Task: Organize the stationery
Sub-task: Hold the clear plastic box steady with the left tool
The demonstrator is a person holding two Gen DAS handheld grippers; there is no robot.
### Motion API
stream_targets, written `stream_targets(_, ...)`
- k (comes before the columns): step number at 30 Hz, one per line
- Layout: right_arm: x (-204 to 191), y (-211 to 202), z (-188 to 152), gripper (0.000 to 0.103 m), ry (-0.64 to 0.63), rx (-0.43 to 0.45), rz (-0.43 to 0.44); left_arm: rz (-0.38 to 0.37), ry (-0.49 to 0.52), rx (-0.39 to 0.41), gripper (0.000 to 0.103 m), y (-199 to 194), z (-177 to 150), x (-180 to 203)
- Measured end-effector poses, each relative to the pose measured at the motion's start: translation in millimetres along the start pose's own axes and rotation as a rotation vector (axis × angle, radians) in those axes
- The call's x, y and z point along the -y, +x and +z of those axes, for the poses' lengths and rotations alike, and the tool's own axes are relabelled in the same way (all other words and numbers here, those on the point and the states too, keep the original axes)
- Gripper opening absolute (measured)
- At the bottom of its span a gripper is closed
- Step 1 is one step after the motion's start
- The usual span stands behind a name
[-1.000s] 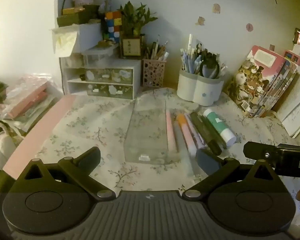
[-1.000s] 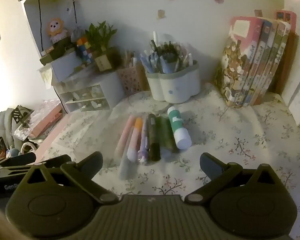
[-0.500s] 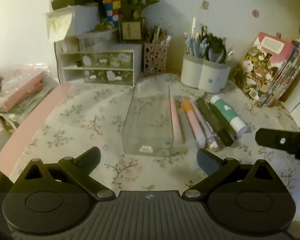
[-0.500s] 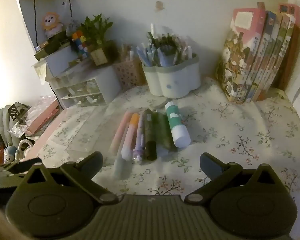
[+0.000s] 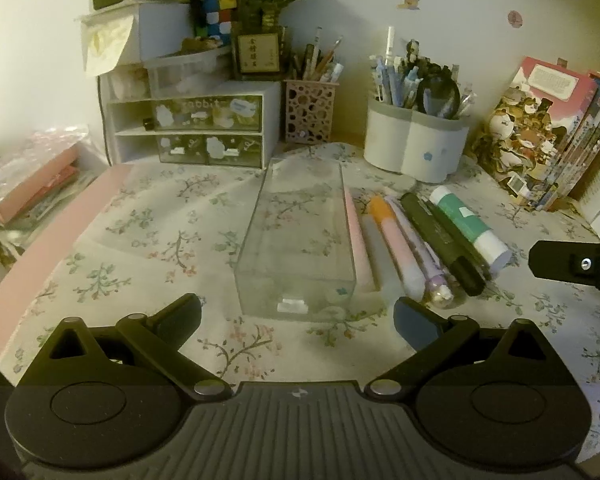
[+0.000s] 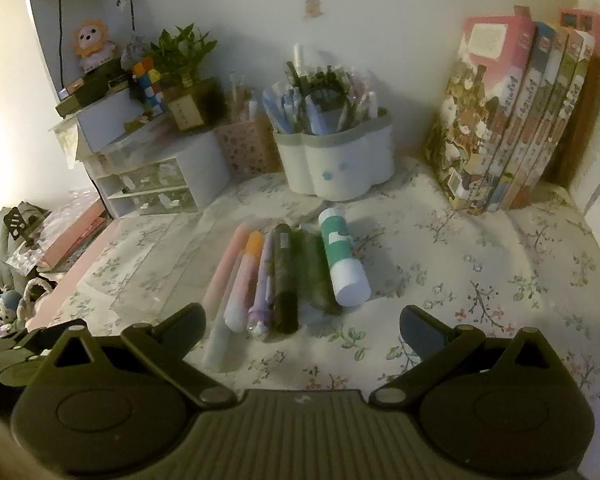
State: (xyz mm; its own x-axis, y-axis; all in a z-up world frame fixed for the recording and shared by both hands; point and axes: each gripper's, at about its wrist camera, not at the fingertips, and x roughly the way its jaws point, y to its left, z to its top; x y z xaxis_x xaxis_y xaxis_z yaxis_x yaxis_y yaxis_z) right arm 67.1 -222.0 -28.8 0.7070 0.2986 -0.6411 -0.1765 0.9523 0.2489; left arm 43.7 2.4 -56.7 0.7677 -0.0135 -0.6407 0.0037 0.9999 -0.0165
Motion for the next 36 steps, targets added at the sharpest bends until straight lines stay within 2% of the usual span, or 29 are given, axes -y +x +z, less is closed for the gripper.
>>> stream_targets(9, -7.0, 5.5, 3.8, 0.083, -0.07, 0.038, -0.037, 0.002, 0.034, 0.054, 0.097, 18.0, -4.5, 1.5)
stream_targets(17, -14.8, 11.1, 9.5, 0.083, -0.091, 0.051, -0.016, -0.011, 0.035, 0.064, 0.092, 40.6, -10.8, 2.4)
stream_targets(26, -22.9, 22.6, 15.2, 0.082, -0.075, 0.034, 0.015, -0.021, 0.041, 0.072, 0.073, 51.6, -14.2, 3.0)
stream_targets(29, -21.9, 24.4, 16.8, 0.082, -0.067, 0.034, 0.005, -0.015, 0.04, 0.073, 0.073, 52.7, -13.7, 3.6)
stream_targets(36, -24.6, 25.4, 21.6, 0.069, -0.085, 0.025, 0.021, -0.005, 0.044, 0.079, 0.072, 53.2, -14.3, 5.4)
